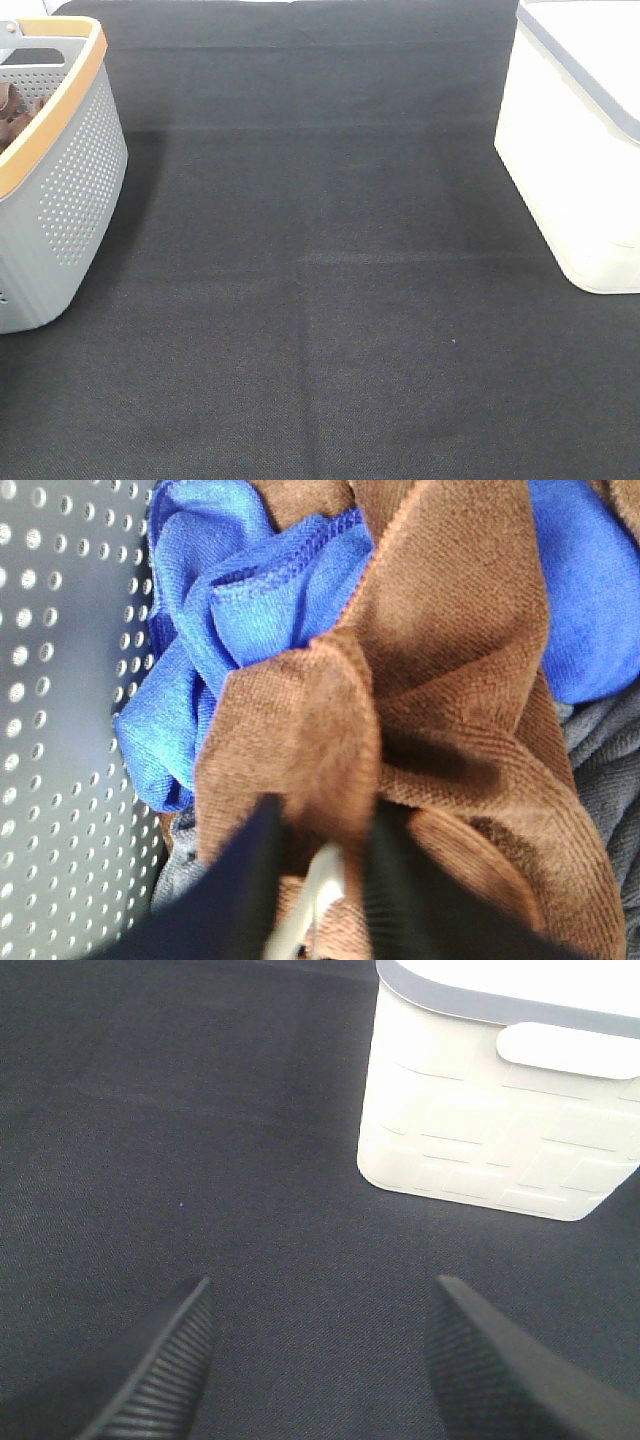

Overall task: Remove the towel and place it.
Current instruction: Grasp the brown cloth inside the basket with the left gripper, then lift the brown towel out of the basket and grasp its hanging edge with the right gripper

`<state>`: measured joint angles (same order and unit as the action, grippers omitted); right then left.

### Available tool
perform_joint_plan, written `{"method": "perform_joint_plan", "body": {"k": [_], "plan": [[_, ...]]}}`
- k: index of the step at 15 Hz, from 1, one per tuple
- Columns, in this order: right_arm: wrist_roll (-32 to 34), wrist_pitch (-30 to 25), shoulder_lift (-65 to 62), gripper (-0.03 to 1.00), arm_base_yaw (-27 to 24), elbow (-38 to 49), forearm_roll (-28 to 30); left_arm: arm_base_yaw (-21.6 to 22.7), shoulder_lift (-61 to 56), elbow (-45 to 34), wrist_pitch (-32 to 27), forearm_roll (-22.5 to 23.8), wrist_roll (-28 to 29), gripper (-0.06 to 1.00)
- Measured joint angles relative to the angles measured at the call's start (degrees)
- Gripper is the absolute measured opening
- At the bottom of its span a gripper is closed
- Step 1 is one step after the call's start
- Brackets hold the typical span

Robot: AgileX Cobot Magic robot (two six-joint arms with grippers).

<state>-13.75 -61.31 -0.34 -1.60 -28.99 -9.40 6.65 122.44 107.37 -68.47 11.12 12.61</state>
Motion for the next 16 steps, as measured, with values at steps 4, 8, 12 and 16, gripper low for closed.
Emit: {"method": "perform_joint_plan", "body": {"k": [4, 8, 12, 16], "plan": [[0.00, 0.00, 0.00, 0.59, 0.00, 0.00, 0.00, 0.00, 0.00, 0.00, -0.06, 0.00, -1.20, 0.02], [0.00, 0.00, 0.00, 0.59, 0.00, 0.00, 0.00, 0.00, -2.06, 0.57, -0.74, 0.06, -2.23, 0.02], [0.00, 0.00, 0.00, 0.59, 0.00, 0.00, 0.00, 0.00, -8.65, 4.76, -1.03, 0.06, -2.41, 0.02], [0.00, 0.00, 0.00, 0.59, 0.00, 0.00, 0.00, 0.00, -15.47, 4.87, -0.17, -2.92, -4.58, 0.02]]}}
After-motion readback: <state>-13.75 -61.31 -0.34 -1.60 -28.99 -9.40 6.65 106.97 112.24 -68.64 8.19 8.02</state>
